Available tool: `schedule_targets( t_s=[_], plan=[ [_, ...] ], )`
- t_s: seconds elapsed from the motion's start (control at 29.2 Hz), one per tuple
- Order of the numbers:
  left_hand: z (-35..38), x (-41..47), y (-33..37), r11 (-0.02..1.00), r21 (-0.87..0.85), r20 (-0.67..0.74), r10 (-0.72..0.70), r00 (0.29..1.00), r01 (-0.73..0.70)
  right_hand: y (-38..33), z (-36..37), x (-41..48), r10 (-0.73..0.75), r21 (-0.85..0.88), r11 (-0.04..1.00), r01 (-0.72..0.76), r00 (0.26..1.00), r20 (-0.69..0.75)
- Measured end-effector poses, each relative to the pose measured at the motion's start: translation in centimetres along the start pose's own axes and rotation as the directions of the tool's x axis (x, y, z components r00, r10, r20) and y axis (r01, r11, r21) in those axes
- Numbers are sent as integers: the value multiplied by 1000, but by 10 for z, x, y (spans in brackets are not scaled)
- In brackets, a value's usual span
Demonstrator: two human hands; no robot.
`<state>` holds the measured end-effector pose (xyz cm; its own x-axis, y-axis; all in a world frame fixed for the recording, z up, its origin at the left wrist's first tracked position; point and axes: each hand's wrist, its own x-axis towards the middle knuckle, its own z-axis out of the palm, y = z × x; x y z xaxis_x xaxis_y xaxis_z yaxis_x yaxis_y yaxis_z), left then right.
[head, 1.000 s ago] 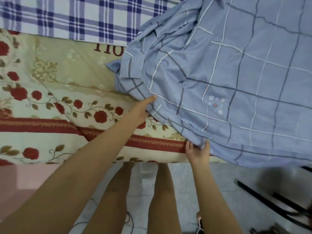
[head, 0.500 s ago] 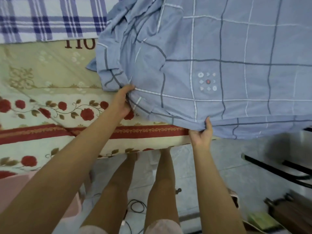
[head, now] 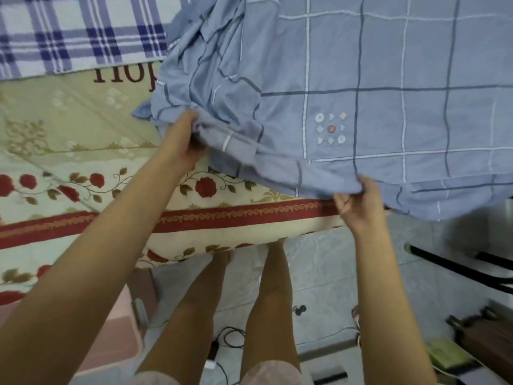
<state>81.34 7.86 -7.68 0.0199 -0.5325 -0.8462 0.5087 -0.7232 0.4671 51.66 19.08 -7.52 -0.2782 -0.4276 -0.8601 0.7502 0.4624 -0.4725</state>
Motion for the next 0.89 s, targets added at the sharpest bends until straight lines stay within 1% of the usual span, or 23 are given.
schedule_targets(
  t_s=[0.07, 0.1, 0.14, 0.17, 0.21, 0.24, 0.27, 0.31, 0.34, 0.38, 0.41, 0.45, 0.48, 0.51, 0.55, 0.58, 0.62, 0.65, 0.69, 0.72, 0.79, 0.82, 0.89],
  plan=[
    [22, 4, 28, 991, -134, 97, 24, 995, -11, -30, 14, 4, -116, 115, 988, 99, 982, 152],
    [32, 6, 40, 992, -122, 102, 43, 994, -30, -41, 19, 7, -143, 131, 984, 120, 972, 188],
    [43, 11, 50, 996, -27, 82, 87, 993, -85, -51, 25, 12, -160, 82, 986, 145, 964, 215],
    [51, 16, 56, 978, 133, 42, 159, 986, -163, -59, 32, 16, -182, -63, 977, 202, 956, 231],
    [55, 21, 59, 907, 341, 4, 261, 965, -246, -60, 37, 21, -213, -279, 920, 276, 948, 237],
    [57, 28, 58, 764, 557, 17, 380, 925, -325, -58, 42, 27, -251, -491, 797, 351, 933, 259],
    [54, 36, 54, 585, 714, 98, 460, 883, -384, -52, 46, 32, -286, -648, 645, 405, 914, 287],
    [52, 40, 42, 411, 799, 225, 473, 852, -439, -44, 46, 37, -304, -745, 501, 440, 896, 324],
    [48, 38, 28, 278, 839, 317, 447, 836, -467, -33, 46, 39, -301, -802, 372, 468, 878, 372],
    [42, 34, 11, 169, 866, 361, 441, 822, -471, -21, 45, 42, -276, -841, 242, 485, 865, 419],
    [37, 31, -7, 118, 883, 351, 476, 806, -455, -6, 39, 44, -253, -859, 87, 505, 845, 471],
    [30, 30, -24, 126, 901, 290, 534, 794, -414, 8, 35, 44, -235, -841, -121, 527, 808, 540],
    [20, 32, -41, 202, 909, 195, 566, 801, -364, 27, 28, 45, -211, -782, -325, 531, 766, 608],
    [14, 33, -51, 396, 871, 40, 532, 846, -290, 44, 25, 42, -190, -706, -484, 517, 725, 662],
    [8, 35, -61, 647, 741, -123, 395, 910, -181, 60, 20, 44, -176, -641, -582, 501, 692, 701],
    [4, 38, -69, 829, 555, -202, 212, 956, -66, 71, 20, 44, -169, -599, -641, 480, 673, 720],
    [2, 40, -76, 899, 438, -193, 75, 978, 17, 80, 20, 47, -176, -580, -673, 460, 661, 729],
    [0, 38, -79, 892, 448, -150, 8, 989, 61, 88, 21, 52, -210, -588, -679, 439, 652, 729],
    [4, 34, -77, 858, 510, -98, -7, 995, 56, 88, 26, 55, -252, -614, -654, 442, 638, 727],
    [3, 31, -77, 823, 566, -49, -21, 999, 45, 90, 30, 56, -292, -663, -576, 479, 637, 714],
    [6, 27, -75, 837, 546, 29, -64, 998, 38, 83, 37, 52, -392, -758, -372, 537, 649, 652],
    [7, 27, -73, 876, 479, 49, -88, 995, 55, 80, 38, 51, -428, -791, -282, 542, 667, 610],
    [13, 25, -69, 961, 222, 61, -183, 981, 165, 71, 33, 45, -471, -787, -224, 575, 643, 604]
  ],
)
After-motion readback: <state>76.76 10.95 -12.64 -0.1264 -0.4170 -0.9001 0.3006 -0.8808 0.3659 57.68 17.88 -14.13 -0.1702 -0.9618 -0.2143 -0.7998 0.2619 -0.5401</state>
